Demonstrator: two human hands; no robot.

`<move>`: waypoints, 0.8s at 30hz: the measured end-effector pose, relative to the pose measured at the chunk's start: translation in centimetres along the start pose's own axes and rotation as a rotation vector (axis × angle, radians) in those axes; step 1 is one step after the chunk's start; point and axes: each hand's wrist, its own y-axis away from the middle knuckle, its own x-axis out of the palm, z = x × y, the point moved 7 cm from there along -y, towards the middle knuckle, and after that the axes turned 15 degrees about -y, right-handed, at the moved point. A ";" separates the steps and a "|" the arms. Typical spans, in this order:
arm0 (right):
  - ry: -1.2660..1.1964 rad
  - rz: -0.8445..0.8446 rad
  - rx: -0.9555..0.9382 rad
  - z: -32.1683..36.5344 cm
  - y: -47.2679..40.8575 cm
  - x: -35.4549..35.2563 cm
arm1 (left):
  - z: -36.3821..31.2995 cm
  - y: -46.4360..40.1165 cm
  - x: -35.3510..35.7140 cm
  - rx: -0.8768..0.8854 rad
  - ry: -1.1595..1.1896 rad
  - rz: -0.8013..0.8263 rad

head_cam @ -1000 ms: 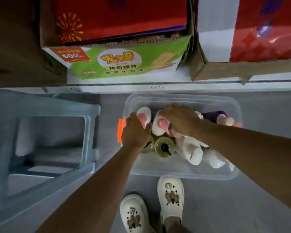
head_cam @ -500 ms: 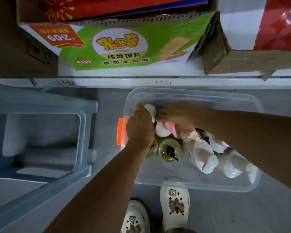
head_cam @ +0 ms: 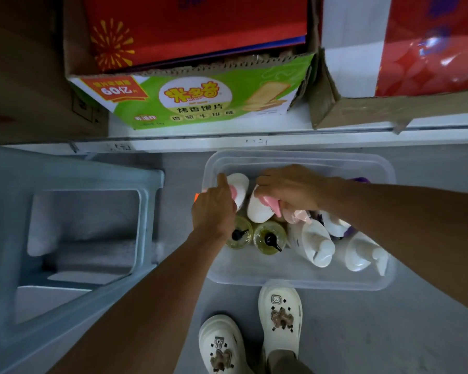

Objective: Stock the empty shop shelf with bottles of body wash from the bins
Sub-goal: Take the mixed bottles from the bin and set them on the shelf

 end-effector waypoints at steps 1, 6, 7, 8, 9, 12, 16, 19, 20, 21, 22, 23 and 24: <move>-0.005 -0.007 0.001 0.9 0.4 -0.9 | 0.2 0.4 -0.9 -0.003 0.002 0.001; 0.026 -0.024 0.168 5.0 3.2 -6.2 | 0.0 3.8 -8.6 -0.011 0.004 -0.006; 0.028 -0.020 0.217 6.0 3.9 -7.4 | 0.0 4.8 -10.4 -0.010 0.000 -0.013; 0.023 -0.033 0.249 7.3 4.5 -8.9 | 0.1 5.9 -12.2 -0.002 -0.001 -0.020; 0.004 -0.066 0.269 8.8 5.2 -10.5 | 0.2 7.1 -14.0 0.012 0.003 -0.028; -0.082 -0.211 0.348 13.1 7.9 -15.5 | 1.0 11.3 -19.5 0.045 0.024 -0.059; -0.169 -0.413 0.417 19.6 12.4 -22.8 | 2.8 17.2 -27.5 0.048 0.138 -0.150; -0.199 -0.521 0.450 25.0 15.9 -28.7 | 3.9 21.5 -34.0 0.071 0.206 -0.250; -0.204 -0.555 0.450 26.8 17.0 -30.7 | 4.1 22.9 -36.4 0.089 0.229 -0.287; -0.220 -0.588 0.454 28.6 18.0 -32.8 | 4.2 24.3 -38.9 0.119 0.261 -0.326; -0.246 -0.622 0.460 30.3 19.1 -34.7 | 4.4 25.5 -41.3 0.147 0.297 -0.350; -0.272 -0.648 0.463 32.1 20.1 -36.6 | 4.5 26.7 -43.5 0.167 0.324 -0.354; -0.290 -0.663 0.465 33.9 20.9 -38.4 | 4.6 27.8 -45.7 0.174 0.339 -0.346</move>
